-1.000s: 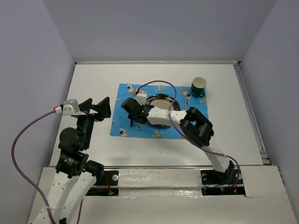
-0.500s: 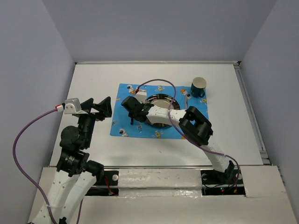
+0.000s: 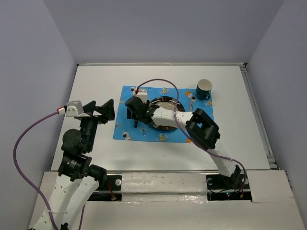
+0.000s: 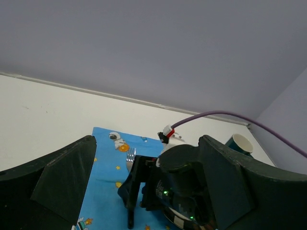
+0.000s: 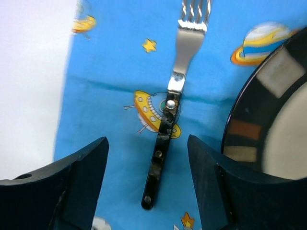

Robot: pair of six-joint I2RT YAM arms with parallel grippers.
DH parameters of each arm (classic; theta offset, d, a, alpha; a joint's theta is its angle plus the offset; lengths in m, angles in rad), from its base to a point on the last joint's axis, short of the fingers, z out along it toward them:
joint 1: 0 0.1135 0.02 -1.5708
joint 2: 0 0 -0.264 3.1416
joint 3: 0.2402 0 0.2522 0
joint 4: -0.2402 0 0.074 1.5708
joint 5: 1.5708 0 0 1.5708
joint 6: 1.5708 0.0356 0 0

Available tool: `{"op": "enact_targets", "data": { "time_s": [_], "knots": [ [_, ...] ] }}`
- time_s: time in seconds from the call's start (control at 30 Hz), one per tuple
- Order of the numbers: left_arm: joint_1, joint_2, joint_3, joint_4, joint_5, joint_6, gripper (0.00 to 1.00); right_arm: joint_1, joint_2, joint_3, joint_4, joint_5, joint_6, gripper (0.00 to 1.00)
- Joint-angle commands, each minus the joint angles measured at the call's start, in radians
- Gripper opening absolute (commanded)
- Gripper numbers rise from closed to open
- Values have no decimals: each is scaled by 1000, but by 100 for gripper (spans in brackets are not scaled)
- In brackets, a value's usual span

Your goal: Set the dinner table for one person

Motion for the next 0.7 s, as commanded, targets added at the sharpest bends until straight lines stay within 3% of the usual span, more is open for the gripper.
{"op": "enact_targets", "data": {
  "time_s": [0.0,0.1,0.27,0.4,0.5,0.67],
  "knots": [
    [6,-21,19,54,-25,13,99,8,-300,-105,197,3,-222,76],
    [8,-30,16,57,-58,28,99,8,-490,-265,265,-9,-294,88],
    [11,-32,18,54,-88,33,99,8,-783,-506,297,-61,-409,100],
    [12,-4,21,59,-75,27,99,8,-1056,-736,302,-55,-597,100],
    [14,16,19,67,-92,19,99,8,-1280,-834,294,73,-673,98],
    [17,45,38,88,-11,25,99,8,-1547,-933,308,190,-673,95]
  ]
}}
